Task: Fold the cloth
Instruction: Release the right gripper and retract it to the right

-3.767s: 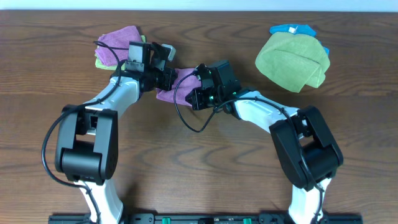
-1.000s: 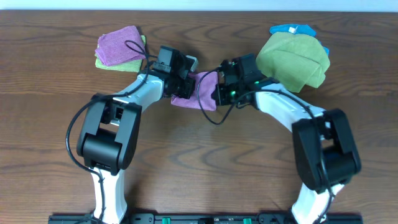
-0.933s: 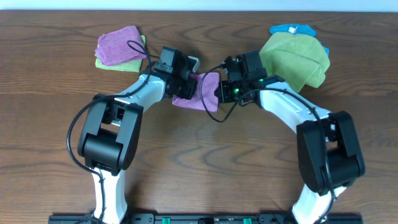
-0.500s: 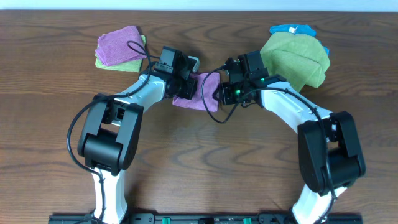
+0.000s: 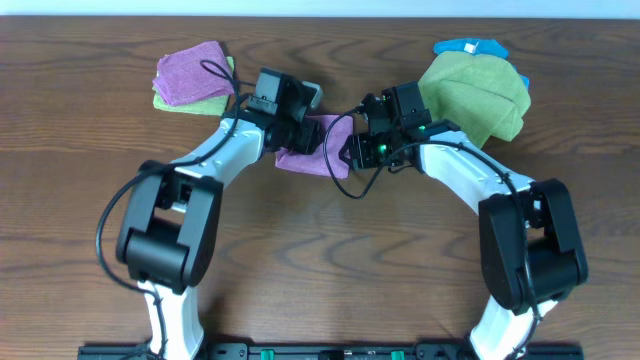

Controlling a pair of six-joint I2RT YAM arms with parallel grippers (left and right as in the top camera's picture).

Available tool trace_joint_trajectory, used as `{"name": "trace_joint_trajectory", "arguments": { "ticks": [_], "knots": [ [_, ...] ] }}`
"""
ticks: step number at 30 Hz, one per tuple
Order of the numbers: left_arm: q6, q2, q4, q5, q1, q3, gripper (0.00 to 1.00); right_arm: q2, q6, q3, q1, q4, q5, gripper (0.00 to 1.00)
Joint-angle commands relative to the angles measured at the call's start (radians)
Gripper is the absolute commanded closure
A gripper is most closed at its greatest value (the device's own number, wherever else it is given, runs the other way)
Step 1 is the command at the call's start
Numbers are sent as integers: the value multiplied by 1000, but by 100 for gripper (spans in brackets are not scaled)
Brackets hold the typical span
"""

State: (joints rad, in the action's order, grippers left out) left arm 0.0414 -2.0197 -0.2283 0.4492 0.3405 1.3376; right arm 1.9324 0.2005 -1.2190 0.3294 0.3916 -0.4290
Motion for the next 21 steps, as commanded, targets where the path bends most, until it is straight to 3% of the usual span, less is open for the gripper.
{"name": "trace_joint_trajectory", "arguments": {
  "ticks": [1, 9, 15, 21],
  "knots": [
    [3, 69, -3, -18, -7, 8, 52, -32, -7, -13, -1, 10, -2, 47],
    [4, 150, -20, -13, -7, 8, 51, -55, 4, -13, -1, 24, -33, 49],
    [5, 189, -97, -124, -49, 8, 54, -129, 3, -13, -1, 29, -31, 48],
    [3, 236, -184, 44, -219, 8, 57, -246, -10, -13, -2, 86, 46, 43]
  ]
}}
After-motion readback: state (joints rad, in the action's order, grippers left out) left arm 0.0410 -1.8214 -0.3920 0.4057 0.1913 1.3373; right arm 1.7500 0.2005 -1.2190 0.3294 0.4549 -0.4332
